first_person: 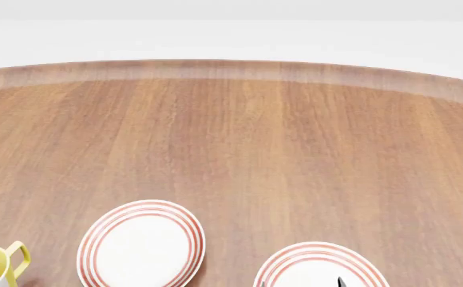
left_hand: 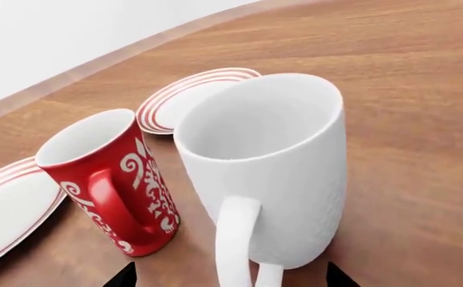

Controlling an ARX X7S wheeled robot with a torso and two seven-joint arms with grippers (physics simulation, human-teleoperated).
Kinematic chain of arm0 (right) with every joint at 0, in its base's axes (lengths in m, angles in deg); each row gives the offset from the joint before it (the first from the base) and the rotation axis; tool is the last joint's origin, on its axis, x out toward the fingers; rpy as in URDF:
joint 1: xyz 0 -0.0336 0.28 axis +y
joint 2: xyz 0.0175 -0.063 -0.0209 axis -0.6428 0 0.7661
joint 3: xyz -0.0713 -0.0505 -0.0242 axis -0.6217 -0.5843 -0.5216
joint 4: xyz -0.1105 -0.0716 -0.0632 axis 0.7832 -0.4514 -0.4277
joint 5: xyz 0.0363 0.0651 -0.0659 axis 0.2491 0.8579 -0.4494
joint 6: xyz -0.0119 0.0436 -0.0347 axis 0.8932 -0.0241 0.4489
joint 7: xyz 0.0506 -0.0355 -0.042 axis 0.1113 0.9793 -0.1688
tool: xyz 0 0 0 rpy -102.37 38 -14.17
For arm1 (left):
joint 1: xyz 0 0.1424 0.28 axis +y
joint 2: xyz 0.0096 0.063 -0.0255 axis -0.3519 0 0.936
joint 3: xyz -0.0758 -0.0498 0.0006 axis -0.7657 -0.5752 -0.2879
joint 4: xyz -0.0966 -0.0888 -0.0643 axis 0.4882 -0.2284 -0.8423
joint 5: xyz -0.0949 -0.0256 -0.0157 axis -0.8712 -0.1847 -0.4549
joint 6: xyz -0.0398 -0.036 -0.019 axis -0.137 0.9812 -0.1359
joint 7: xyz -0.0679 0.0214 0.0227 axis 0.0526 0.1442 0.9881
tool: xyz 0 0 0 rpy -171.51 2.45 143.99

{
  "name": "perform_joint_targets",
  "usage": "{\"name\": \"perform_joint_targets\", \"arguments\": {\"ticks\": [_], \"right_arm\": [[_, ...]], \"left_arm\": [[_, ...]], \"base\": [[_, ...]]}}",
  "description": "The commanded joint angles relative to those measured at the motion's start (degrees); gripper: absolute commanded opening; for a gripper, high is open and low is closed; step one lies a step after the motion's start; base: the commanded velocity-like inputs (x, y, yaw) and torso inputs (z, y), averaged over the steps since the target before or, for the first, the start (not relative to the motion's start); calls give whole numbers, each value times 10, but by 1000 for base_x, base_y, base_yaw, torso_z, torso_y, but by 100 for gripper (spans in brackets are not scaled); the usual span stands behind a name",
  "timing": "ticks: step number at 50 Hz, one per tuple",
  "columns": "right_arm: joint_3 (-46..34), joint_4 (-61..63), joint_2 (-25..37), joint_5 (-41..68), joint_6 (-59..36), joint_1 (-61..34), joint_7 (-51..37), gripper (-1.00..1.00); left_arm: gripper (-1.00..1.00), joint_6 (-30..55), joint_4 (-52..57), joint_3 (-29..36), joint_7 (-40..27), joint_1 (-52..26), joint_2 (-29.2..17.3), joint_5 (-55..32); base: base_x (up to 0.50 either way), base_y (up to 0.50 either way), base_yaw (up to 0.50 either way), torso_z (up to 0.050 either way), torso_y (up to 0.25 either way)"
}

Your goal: Put the white mug on the left plate.

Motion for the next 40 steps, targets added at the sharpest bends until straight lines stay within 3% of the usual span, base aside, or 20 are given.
{"name": "perform_joint_targets", "arguments": {"ticks": [1,18,19,33,40], "right_arm": [[-2,-1,2,1,1,-1,-2,100],[-4,-3,4,3,4,-2,-6,100],[-4,-3,4,3,4,-2,-6,100],[-5,-2,7,6,4,-2,-9,100],[-5,0,9,8,6,0,-10,100]], "left_arm": [[100,-1,-15,9,-6,-9,-3,-2],[100,5,-26,22,-9,-23,-6,-12],[-100,5,-27,23,-11,-25,-5,-14],[-100,17,-3,23,-12,-13,-11,-32],[-100,-10,34,20,-21,30,-14,-43]], "base": [[0,0,0,0,0],[0,0,0,0,0],[0,0,0,0,0],[0,0,0,0,0],[0,0,0,0,0]]}}
